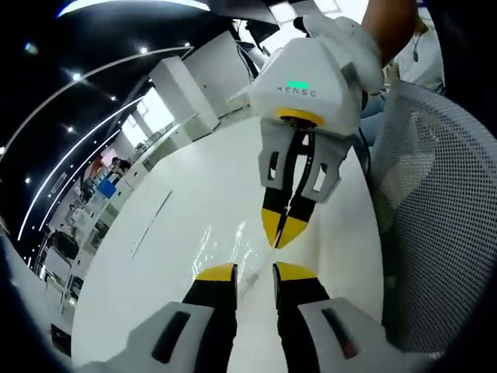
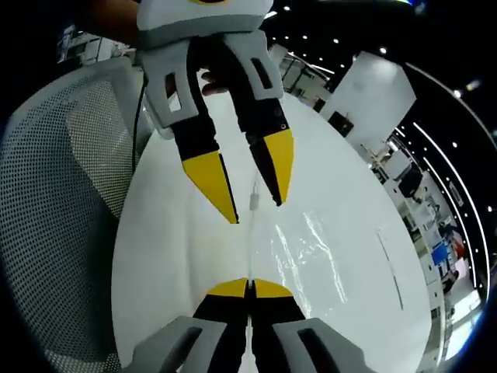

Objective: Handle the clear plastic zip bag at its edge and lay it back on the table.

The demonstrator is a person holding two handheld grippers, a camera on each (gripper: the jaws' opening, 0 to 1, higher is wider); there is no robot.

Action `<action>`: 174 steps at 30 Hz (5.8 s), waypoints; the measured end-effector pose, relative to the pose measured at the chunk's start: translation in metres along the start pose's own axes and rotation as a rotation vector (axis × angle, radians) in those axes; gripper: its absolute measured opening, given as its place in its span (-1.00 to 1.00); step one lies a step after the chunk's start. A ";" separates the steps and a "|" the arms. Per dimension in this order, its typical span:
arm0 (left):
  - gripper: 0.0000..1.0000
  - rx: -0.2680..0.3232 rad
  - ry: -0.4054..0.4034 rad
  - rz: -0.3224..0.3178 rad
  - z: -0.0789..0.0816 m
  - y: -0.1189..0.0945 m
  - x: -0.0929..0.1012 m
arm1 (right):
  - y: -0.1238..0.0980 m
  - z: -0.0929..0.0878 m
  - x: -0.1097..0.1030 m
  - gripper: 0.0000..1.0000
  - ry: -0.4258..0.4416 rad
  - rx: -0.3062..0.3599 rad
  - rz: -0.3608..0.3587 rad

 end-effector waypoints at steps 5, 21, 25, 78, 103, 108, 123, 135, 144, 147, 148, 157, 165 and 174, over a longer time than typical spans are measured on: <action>-0.72 -0.029 0.027 -0.020 -0.010 0.000 0.001 | -0.001 0.000 0.000 -1.00 -0.007 0.001 -0.003; -1.00 -0.115 0.108 -0.097 -0.023 0.006 0.005 | -0.005 0.004 -0.004 -1.00 -0.006 0.005 -0.005; -1.00 -0.119 0.119 -0.112 -0.026 0.006 0.006 | -0.006 0.006 -0.005 -1.00 -0.005 0.012 -0.008; -1.00 -0.109 0.169 -0.204 -0.016 0.007 0.014 | 0.007 0.043 -0.028 -1.00 -0.126 0.096 0.055; -1.00 -0.111 0.165 -0.194 -0.021 0.002 0.011 | 0.003 0.037 -0.024 -1.00 -0.105 0.085 0.040; -1.00 -0.111 0.163 -0.193 -0.022 0.000 0.011 | 0.003 0.036 -0.023 -1.00 -0.101 0.084 0.037; -1.00 -0.108 0.160 -0.190 -0.025 -0.003 0.009 | -0.001 0.031 -0.021 -1.00 -0.086 0.084 0.024; -1.00 -0.108 0.155 -0.182 -0.027 -0.007 0.007 | -0.004 0.025 -0.019 -1.00 -0.074 0.080 0.017; -1.00 -0.109 0.146 -0.178 -0.031 -0.011 0.007 | -0.009 0.017 -0.017 -1.00 -0.060 0.072 0.008; -1.00 -0.111 0.147 -0.181 -0.030 -0.013 0.007 | -0.011 0.015 -0.016 -1.00 -0.056 0.069 0.004; -1.00 -0.111 0.147 -0.181 -0.029 -0.014 0.007 | -0.012 0.014 -0.015 -1.00 -0.050 0.071 0.002; -1.00 -0.104 0.141 -0.181 -0.029 -0.015 0.006 | -0.016 0.008 -0.015 -1.00 -0.035 0.068 -0.009; -1.00 -0.106 0.137 -0.185 -0.032 -0.016 0.005 | -0.016 0.004 -0.014 -1.00 -0.030 0.063 -0.015; -1.00 -0.113 0.131 -0.179 -0.036 -0.021 0.003 | -0.020 -0.003 -0.012 -1.00 -0.025 0.049 -0.023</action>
Point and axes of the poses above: the point that each gripper's makers call its tool centre point, and the gripper's own axes: y roughly forward along the fingers, x roughly to its right, z roughly out of its top, the point moved 7 cm from there along -y, roughly backward along the fingers, and after that the axes turned 13 degrees about y, right-handed, at the moved point
